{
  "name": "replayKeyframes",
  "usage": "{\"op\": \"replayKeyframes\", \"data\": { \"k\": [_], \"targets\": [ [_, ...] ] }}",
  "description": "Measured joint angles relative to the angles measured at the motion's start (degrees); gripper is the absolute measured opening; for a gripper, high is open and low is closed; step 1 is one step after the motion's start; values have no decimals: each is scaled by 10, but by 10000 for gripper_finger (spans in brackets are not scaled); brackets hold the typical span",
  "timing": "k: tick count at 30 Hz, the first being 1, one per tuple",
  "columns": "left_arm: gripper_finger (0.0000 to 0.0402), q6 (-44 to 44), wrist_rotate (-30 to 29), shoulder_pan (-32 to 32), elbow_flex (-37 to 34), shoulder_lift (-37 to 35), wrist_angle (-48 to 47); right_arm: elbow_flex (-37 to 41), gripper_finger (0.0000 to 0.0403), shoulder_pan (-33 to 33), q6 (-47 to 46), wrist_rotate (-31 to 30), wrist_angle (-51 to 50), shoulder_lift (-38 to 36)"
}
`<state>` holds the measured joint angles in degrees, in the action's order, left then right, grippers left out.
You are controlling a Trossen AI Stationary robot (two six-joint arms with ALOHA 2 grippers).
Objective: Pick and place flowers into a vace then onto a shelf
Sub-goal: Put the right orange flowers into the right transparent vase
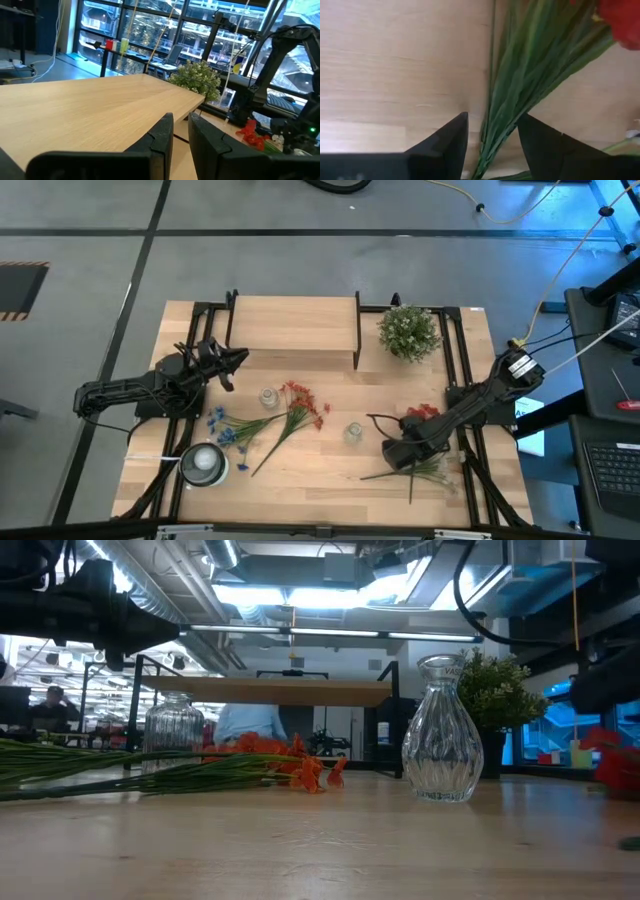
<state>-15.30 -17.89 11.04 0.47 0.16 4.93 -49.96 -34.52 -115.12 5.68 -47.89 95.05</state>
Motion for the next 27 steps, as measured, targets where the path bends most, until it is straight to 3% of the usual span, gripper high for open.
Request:
{"op": "replayKeyframes", "data": {
  "k": [5,11,14,16,23,27],
  "targets": [
    [54,0,-4,0,0,0,0,-2,122,0,1,8,-2,18],
    [54,0,-5,0,0,0,0,-2,26,0,5,9,-7,20],
    [54,0,-5,0,0,0,0,-8,11,-1,14,-4,-12,19],
    [54,0,-5,0,0,0,0,-22,13,-2,13,-50,-20,17],
    [54,0,-5,0,0,0,0,-85,6,3,5,-318,-82,-2],
    [54,0,-5,0,0,0,0,-123,4,17,19,-401,-136,-3]
  ]
}}
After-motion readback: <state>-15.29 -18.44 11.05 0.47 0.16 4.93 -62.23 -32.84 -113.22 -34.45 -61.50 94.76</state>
